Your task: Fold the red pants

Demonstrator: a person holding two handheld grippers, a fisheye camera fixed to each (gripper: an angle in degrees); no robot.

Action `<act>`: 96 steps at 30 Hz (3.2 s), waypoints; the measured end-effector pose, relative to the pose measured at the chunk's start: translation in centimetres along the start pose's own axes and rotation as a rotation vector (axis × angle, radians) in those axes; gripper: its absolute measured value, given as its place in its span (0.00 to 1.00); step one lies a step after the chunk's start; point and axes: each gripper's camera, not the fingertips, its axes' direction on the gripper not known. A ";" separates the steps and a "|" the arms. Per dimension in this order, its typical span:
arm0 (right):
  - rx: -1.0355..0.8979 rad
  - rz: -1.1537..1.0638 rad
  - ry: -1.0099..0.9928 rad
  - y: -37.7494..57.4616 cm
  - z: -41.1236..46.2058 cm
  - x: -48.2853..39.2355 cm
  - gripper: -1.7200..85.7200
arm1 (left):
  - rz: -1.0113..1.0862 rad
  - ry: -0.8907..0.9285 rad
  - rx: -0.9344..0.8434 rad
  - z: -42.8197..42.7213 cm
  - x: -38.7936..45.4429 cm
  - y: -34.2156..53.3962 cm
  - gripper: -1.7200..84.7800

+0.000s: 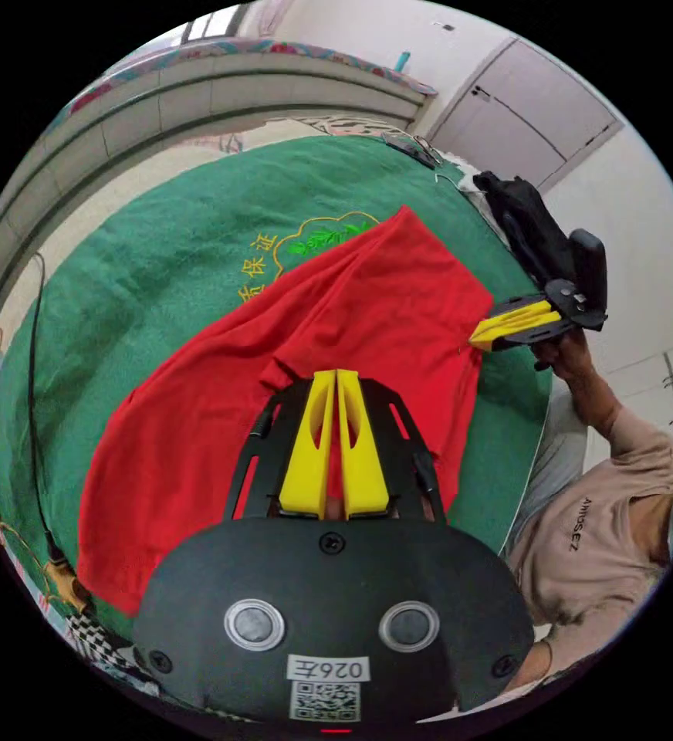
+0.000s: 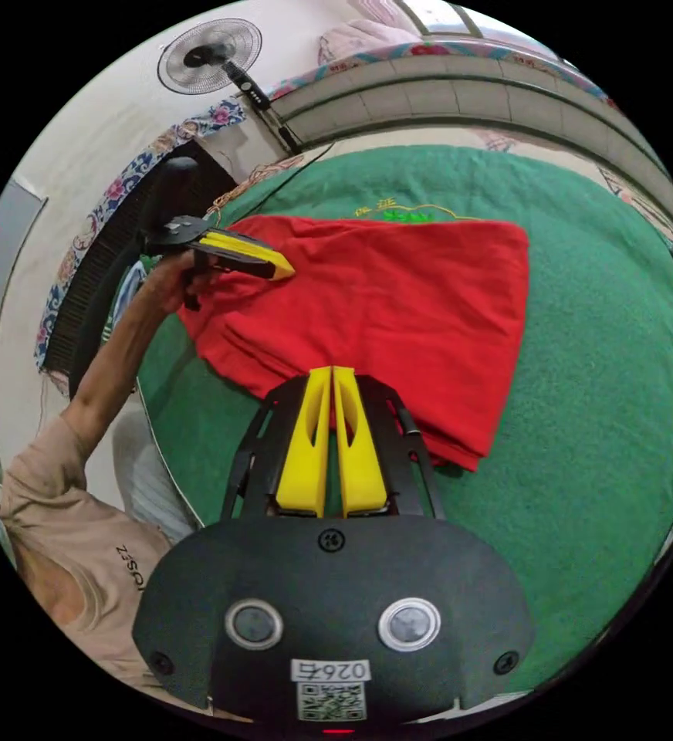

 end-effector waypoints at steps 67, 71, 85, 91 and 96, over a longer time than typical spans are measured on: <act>-0.049 -0.243 -0.247 -8.5 5.9 -17.9 0.03 | -0.270 0.274 0.049 -9.6 -10.3 14.0 0.05; -0.120 -0.234 -0.370 -8.1 8.2 -17.1 0.09 | -0.328 0.310 0.216 -10.2 -13.0 20.1 0.05; -0.142 -0.193 -0.217 -2.0 8.9 -11.3 0.01 | 0.048 -0.239 0.101 -7.7 2.7 26.0 0.01; -0.040 -0.290 -0.151 -2.6 6.4 -12.4 0.01 | 0.148 -0.252 0.290 -12.6 7.1 29.0 0.01; -0.178 -0.438 0.043 -2.5 11.0 -14.4 0.01 | 0.259 -0.500 -0.013 -5.8 9.1 28.5 0.01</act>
